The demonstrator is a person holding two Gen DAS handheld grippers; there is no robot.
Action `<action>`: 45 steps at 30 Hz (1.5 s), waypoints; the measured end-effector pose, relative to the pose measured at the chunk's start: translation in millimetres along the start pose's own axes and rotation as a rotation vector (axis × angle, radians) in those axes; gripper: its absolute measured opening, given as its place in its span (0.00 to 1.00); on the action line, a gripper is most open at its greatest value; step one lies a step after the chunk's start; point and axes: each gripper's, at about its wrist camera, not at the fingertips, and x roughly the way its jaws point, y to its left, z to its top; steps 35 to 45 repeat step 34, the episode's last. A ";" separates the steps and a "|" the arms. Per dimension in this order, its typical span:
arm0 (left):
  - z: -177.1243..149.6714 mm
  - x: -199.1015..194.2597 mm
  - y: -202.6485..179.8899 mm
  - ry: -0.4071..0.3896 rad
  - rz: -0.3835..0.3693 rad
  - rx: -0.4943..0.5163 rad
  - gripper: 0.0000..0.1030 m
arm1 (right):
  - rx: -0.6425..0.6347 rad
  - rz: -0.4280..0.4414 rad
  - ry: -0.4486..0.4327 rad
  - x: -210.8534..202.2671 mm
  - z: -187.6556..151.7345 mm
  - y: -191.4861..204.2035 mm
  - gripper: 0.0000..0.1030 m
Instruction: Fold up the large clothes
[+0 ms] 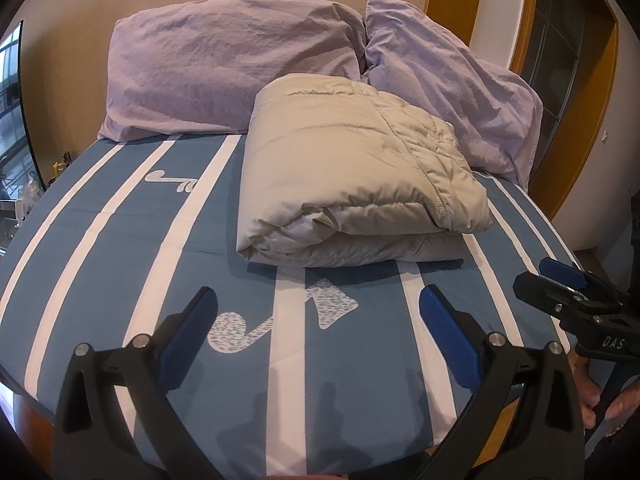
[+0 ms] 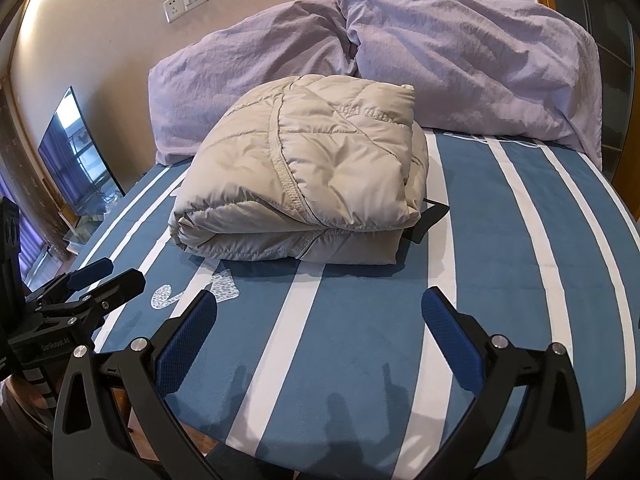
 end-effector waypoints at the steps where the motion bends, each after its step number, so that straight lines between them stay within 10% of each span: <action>1: 0.0 0.1 -0.2 0.000 0.000 0.000 0.98 | 0.000 0.000 -0.001 0.2 0.3 -0.8 0.99; 45: 0.6 1.4 -1.5 0.000 0.004 0.002 0.98 | 0.002 0.000 0.002 0.4 0.4 -0.7 0.99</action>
